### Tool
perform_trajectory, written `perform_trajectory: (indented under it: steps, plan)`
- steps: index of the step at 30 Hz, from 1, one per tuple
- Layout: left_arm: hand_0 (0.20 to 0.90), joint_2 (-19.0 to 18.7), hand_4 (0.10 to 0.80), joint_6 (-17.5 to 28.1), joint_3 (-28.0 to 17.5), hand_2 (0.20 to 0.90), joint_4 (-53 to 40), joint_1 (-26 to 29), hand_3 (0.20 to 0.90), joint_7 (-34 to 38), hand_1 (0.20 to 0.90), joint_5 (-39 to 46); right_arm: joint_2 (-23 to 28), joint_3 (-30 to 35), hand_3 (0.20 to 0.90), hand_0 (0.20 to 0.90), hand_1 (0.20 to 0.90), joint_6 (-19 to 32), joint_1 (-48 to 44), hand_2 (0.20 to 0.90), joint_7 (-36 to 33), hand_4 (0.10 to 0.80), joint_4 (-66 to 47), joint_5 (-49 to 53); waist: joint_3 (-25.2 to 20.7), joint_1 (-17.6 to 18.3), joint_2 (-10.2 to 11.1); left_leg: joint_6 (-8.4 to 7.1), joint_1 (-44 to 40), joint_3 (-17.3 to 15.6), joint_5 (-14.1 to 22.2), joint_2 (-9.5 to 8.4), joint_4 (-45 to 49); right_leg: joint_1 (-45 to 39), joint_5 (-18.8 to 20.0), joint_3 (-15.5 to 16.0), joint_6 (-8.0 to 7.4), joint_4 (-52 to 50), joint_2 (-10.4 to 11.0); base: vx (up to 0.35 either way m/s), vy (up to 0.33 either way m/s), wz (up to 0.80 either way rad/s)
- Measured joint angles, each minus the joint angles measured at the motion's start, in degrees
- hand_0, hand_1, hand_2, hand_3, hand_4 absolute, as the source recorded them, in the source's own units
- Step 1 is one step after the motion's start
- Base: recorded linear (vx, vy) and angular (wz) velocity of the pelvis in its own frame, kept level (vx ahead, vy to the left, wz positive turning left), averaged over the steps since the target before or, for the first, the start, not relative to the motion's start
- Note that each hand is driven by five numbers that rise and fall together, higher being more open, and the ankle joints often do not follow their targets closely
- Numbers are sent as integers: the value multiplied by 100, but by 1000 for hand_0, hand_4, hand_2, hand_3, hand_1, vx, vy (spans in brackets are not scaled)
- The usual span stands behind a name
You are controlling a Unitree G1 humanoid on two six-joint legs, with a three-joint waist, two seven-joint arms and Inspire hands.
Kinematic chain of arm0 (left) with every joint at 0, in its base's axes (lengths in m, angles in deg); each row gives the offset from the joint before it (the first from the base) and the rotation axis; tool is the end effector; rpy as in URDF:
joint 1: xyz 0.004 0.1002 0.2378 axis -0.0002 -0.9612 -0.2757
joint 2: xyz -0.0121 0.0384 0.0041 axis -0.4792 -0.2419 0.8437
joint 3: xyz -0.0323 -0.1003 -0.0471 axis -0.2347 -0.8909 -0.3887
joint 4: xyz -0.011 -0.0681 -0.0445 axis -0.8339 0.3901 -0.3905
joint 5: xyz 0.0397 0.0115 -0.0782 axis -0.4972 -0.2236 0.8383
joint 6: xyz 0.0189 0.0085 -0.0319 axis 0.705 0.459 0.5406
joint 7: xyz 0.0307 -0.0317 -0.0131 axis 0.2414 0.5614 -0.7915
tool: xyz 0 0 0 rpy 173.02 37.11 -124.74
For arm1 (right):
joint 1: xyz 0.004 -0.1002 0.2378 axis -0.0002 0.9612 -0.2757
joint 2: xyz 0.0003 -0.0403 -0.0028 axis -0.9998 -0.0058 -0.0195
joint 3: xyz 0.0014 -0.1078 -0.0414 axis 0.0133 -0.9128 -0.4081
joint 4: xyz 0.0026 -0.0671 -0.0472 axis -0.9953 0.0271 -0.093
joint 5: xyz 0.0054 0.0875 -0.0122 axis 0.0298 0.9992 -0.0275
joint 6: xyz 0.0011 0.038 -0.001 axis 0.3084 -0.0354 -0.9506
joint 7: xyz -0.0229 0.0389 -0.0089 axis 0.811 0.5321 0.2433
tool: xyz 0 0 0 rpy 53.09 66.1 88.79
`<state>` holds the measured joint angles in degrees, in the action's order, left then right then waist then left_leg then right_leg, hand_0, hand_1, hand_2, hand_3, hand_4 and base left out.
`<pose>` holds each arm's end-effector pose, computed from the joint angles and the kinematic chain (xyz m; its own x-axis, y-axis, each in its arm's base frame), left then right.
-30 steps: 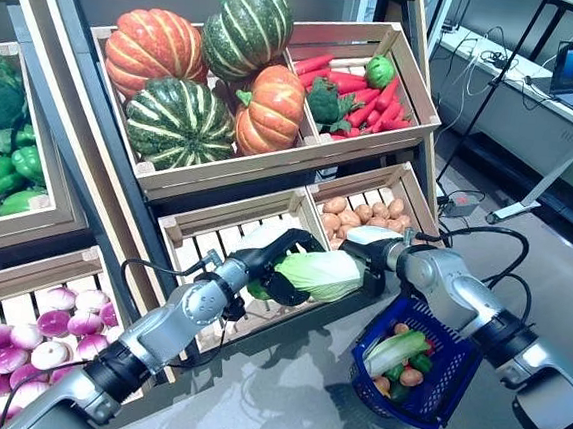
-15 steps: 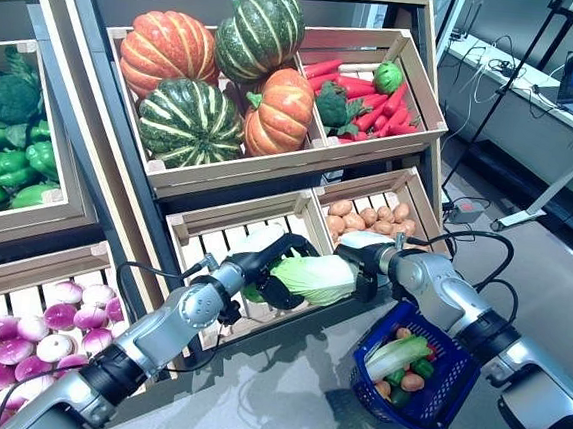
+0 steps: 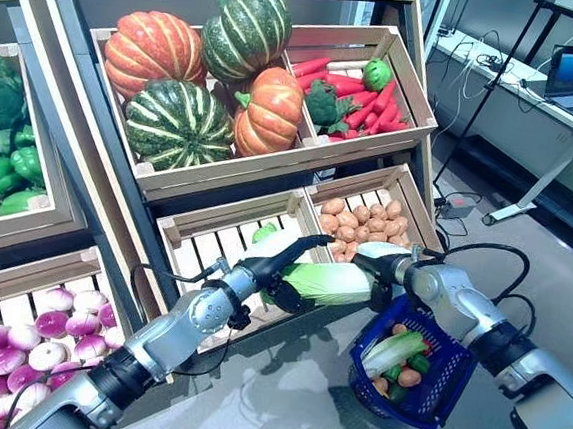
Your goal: Put vegetables into the basket
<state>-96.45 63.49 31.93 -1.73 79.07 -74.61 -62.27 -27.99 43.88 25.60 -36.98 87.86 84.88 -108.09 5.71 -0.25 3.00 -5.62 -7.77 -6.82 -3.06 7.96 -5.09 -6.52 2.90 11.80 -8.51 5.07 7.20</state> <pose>0.2273 0.1744 0.0729 0.8420 -0.5225 -0.1343 0.4151 0.4684 0.7799 0.2948 -0.1852 0.0982 0.7499 0.2802 -0.5992 -0.5944 -0.1122 -0.7963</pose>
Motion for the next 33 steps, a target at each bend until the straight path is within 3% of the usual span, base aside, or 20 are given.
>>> perform_trajectory:
  steps: [5,14,21,25,28,30,33]
  plan:
    - [900,-74,800,-1,2,900,1,15,900,49,900,7,55,-2,300,300,300,-4,60,300,4,400,583,-42,0,114,0,4,-16,-39,5,1,0,1,4,-27,-3,0,0,-4,-2,-3]
    - [900,-220,800,-6,-207,900,248,63,900,305,900,6,428,87,300,300,300,-99,771,300,-23,400,2815,30,4,142,-29,10,-56,-170,10,5,-1,4,6,-89,-5,1,0,8,-24,-3]
    - [900,-196,800,-3,-220,900,388,68,900,303,900,6,378,975,300,300,300,-538,1225,300,-309,400,3548,774,16,188,-158,11,-108,-263,16,16,-4,3,33,-170,-1,3,-8,15,-70,-6]
    - [900,-123,800,-4,-230,900,581,53,900,303,900,180,178,2123,300,300,300,-1007,1479,300,-761,400,3921,2160,11,168,-198,7,-121,-272,13,35,-8,-11,39,-170,7,4,-24,37,-110,0]
    - [900,-7,800,14,-294,900,863,-3,900,312,900,512,154,2518,300,300,300,-1160,1625,300,-858,400,4010,3168,9,173,-217,7,-131,-277,13,42,-32,-17,41,-174,9,4,-28,63,-141,-1]
    - [900,399,800,152,-726,900,1437,-322,900,436,900,929,-72,3526,300,300,300,-1197,1997,300,-1134,400,4149,4641,3,174,-227,1,-172,-295,12,62,-2,-49,34,-186,18,3,-50,34,-145,-3]
    - [900,610,800,166,-977,900,2008,-709,900,609,900,1153,-487,3898,300,300,300,-1176,2321,300,-1542,400,4268,5802,51,165,-185,-52,-28,-344,73,119,347,-13,-20,-215,83,-16,-89,-40,-102,-5]
